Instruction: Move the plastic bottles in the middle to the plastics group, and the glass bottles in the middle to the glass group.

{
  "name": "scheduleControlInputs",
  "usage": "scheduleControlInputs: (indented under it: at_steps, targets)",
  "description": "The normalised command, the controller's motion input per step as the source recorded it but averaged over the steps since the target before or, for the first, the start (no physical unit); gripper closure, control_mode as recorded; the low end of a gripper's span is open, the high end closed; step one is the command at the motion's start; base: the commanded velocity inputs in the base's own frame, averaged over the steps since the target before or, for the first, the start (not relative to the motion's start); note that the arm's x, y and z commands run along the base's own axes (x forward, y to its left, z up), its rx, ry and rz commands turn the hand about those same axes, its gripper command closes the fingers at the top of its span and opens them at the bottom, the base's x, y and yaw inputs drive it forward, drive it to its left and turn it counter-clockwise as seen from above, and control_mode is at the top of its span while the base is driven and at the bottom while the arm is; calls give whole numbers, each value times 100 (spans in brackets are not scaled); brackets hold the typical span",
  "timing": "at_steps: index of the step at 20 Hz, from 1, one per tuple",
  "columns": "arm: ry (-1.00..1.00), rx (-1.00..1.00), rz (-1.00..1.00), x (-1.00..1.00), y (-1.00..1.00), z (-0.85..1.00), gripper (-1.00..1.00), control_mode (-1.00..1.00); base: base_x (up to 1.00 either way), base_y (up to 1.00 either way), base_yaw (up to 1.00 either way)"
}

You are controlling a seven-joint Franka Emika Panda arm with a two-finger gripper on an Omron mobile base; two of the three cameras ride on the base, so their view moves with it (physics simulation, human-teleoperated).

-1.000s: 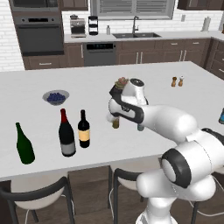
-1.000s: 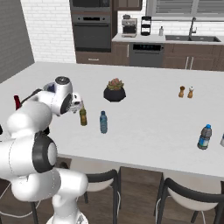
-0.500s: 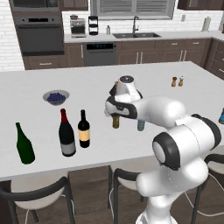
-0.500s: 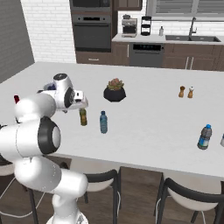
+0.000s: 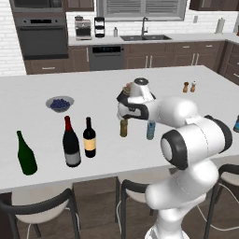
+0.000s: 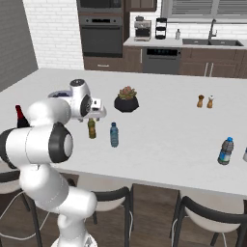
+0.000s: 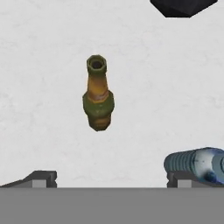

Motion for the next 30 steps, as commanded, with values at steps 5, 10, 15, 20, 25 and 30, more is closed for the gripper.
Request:
scheduleControlInputs:
  at_steps: [5,10,15,20,25,30]
  targets:
    - [0,2,0,9,0,-7,-100,-100,0,0,0]
    - [0,0,0,18,6,-15,-100,-100,0,0,0]
    - [0,0,0,18,10,-15,-100,-100,0,0,0]
    - [0,0,0,15,14,-8,-100,-100,0,0,0]
    - [-1,0,0,15,9,-21,-100,-100,0,0,0]
    - [-1,0,0,13,6,-20,-100,-100,0,0,0]
